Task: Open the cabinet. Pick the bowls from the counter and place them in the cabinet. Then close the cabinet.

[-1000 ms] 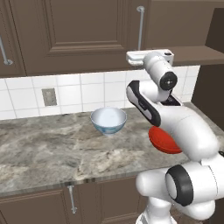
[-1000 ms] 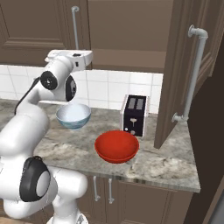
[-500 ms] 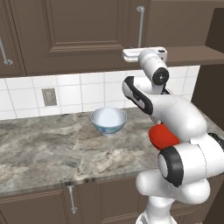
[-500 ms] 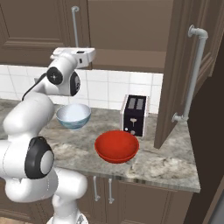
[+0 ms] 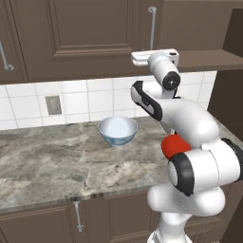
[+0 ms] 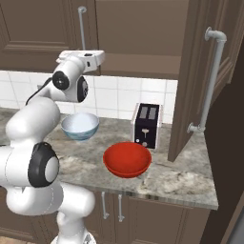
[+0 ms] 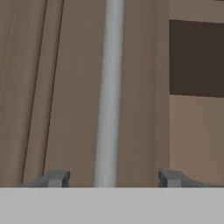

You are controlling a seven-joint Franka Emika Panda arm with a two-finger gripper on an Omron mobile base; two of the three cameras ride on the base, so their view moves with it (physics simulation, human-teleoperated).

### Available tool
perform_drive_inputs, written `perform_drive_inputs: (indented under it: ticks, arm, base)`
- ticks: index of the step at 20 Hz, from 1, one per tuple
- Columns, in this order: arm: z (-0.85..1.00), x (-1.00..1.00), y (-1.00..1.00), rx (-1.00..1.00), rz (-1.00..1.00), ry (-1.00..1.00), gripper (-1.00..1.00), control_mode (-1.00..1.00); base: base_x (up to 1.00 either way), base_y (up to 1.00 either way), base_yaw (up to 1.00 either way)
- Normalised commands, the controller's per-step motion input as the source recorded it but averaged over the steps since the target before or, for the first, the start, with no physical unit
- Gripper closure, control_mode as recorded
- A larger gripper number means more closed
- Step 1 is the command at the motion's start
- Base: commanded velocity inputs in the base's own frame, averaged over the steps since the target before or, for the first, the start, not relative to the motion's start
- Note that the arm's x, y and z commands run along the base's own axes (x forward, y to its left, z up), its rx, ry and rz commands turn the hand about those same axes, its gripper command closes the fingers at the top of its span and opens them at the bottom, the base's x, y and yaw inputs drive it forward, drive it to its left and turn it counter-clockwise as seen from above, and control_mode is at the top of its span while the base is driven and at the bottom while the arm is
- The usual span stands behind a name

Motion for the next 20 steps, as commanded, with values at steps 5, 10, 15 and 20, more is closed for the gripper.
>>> perform_drive_inputs:
  ticks: [5, 10, 15, 20]
  arm:
    - [-0.02, 0.33, 0.14, 0.0, -0.02, -0.01, 1.0, -1.0]
    - [-0.27, 0.2, 0.68, 0.0, -0.03, 0.0, 1.0, -1.0]
    - [-0.29, -0.09, 1.0, 0.02, 0.23, 0.12, 1.0, -1.0]
    - [0.03, -0.05, 1.0, 0.07, 0.65, 0.39, 1.0, -1.0]
  base:
    - [0.0, 0.0, 0.0]
    - [0.0, 0.0, 0.0]
    - [0.0, 0.0, 0.0]
    - [0.0, 0.0, 0.0]
